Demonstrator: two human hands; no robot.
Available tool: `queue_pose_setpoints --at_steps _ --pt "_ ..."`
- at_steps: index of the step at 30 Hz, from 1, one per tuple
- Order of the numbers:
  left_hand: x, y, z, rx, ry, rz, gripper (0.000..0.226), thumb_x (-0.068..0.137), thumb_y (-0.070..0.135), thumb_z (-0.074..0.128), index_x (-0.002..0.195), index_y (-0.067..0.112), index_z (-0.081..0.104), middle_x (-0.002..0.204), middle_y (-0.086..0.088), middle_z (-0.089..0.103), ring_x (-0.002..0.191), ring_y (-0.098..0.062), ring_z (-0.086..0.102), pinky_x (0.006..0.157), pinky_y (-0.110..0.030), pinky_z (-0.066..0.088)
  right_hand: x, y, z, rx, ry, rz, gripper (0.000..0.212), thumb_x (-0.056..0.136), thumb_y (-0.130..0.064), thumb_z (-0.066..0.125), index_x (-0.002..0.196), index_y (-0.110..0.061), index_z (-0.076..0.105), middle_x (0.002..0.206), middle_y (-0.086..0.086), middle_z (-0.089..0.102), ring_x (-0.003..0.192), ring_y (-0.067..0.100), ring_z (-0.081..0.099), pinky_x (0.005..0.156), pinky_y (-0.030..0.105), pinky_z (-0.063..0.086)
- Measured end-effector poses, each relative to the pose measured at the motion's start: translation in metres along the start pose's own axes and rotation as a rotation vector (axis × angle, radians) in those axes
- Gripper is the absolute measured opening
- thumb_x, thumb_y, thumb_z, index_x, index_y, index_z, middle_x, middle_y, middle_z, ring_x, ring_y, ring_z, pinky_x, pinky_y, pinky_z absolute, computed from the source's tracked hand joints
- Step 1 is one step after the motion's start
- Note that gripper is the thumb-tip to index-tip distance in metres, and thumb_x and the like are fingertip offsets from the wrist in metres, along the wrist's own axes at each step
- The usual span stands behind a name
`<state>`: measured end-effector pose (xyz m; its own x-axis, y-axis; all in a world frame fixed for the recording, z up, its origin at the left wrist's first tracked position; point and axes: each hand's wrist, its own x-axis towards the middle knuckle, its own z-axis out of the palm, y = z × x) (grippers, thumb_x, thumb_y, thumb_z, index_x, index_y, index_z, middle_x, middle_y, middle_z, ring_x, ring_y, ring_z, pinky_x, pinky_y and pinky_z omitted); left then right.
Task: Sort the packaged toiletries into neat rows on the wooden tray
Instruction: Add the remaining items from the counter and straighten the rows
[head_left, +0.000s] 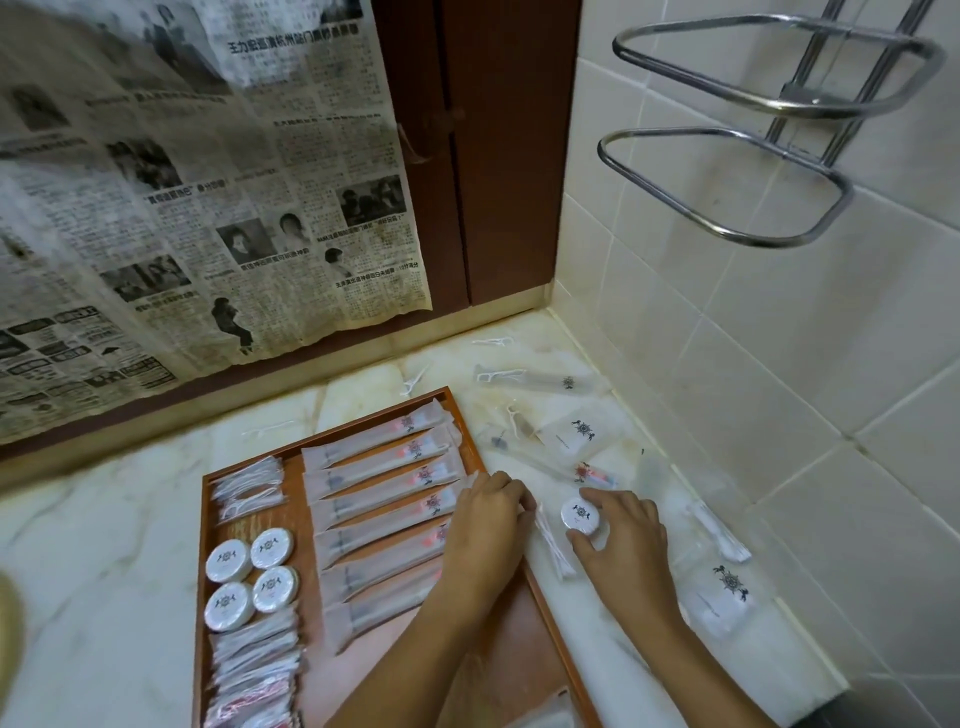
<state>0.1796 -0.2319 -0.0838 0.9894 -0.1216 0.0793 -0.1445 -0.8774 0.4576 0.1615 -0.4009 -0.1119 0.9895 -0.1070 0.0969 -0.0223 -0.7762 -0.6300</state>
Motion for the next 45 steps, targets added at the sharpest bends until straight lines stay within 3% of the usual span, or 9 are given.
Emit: queue_pose_setpoints --at_steps 6,14,18,22,27,32,37,45 --pt "-0.031 -0.044 -0.038 -0.082 0.141 -0.108 0.006 0.087 0.020 0.063 0.086 0.026 0.064 0.091 0.010 0.062 0.090 -0.010 0.055 0.079 -0.028 0.046 -0.003 -0.036 0.005 0.079 0.017 -0.066 0.042 0.073 -0.019 0.083 0.112 -0.023 0.067 0.113 -0.007 0.065 0.112 0.023 0.053 0.092 0.044 0.046" --pt "-0.112 -0.130 -0.101 -0.272 0.402 -0.293 0.015 0.093 0.018 0.062 0.088 0.031 0.058 0.090 0.019 0.058 0.087 -0.002 0.054 0.072 -0.024 0.046 -0.033 -0.110 0.035 0.128 -0.106 -0.177 0.043 0.075 -0.020 0.078 0.115 -0.028 0.065 0.109 -0.014 0.061 0.103 0.014 0.049 0.087 0.035 0.045" --pt "-0.156 -0.178 -0.122 -0.331 0.545 -0.410 0.020 0.092 0.011 0.062 0.085 0.029 0.056 0.088 0.013 0.058 0.082 -0.004 0.056 0.068 -0.024 0.043 -0.056 -0.151 0.057 0.134 -0.178 -0.232 0.043 0.078 -0.025 0.078 0.118 -0.030 0.063 0.119 -0.017 0.058 0.116 0.009 0.046 0.097 0.031 0.041" --pt "-0.186 -0.214 -0.125 -0.420 0.626 -0.566 0.016 0.095 0.011 0.059 0.088 0.025 0.055 0.090 0.009 0.059 0.085 0.000 0.056 0.069 -0.018 0.040 -0.076 -0.182 0.085 0.156 -0.209 -0.286 0.043 0.075 -0.022 0.080 0.114 -0.028 0.064 0.112 -0.015 0.057 0.112 0.010 0.047 0.095 0.034 0.044" --pt "-0.203 -0.228 -0.119 -0.528 0.604 -0.616 0.015 0.100 0.015 0.049 0.089 0.025 0.051 0.087 0.007 0.060 0.085 0.001 0.056 0.068 -0.014 0.039 -0.088 -0.219 0.109 0.128 -0.306 -0.337 0.042 0.083 -0.028 0.073 0.123 -0.032 0.060 0.118 -0.021 0.050 0.116 0.005 0.041 0.100 0.026 0.039" --pt "-0.211 -0.235 -0.106 -0.534 0.593 -0.635 0.015 0.102 0.015 0.043 0.090 0.025 0.044 0.083 0.006 0.056 0.079 -0.004 0.054 0.065 -0.014 0.037 -0.081 -0.237 0.130 0.101 -0.413 -0.336 0.047 0.085 -0.027 0.070 0.127 -0.041 0.054 0.125 -0.023 0.047 0.122 0.006 0.042 0.105 0.033 0.043" --pt "-0.209 -0.241 -0.102 -0.551 0.579 -0.664 0.009 0.102 0.020 0.041 0.095 0.024 0.044 0.087 0.008 0.056 0.080 -0.005 0.054 0.064 -0.016 0.035 -0.066 -0.245 0.142 0.117 -0.442 -0.355 0.047 0.085 -0.015 0.069 0.127 -0.033 0.057 0.125 -0.021 0.048 0.120 0.002 0.046 0.105 0.034 0.045" --pt "-0.212 -0.245 -0.099 -0.527 0.541 -0.661 0.016 0.102 0.028 0.039 0.088 0.037 0.039 0.085 0.013 0.055 0.082 -0.001 0.055 0.063 -0.016 0.037 -0.058 -0.255 0.163 0.073 -0.500 -0.358 0.051 0.086 -0.015 0.068 0.130 -0.034 0.053 0.121 -0.022 0.047 0.115 0.000 0.048 0.102 0.031 0.047"
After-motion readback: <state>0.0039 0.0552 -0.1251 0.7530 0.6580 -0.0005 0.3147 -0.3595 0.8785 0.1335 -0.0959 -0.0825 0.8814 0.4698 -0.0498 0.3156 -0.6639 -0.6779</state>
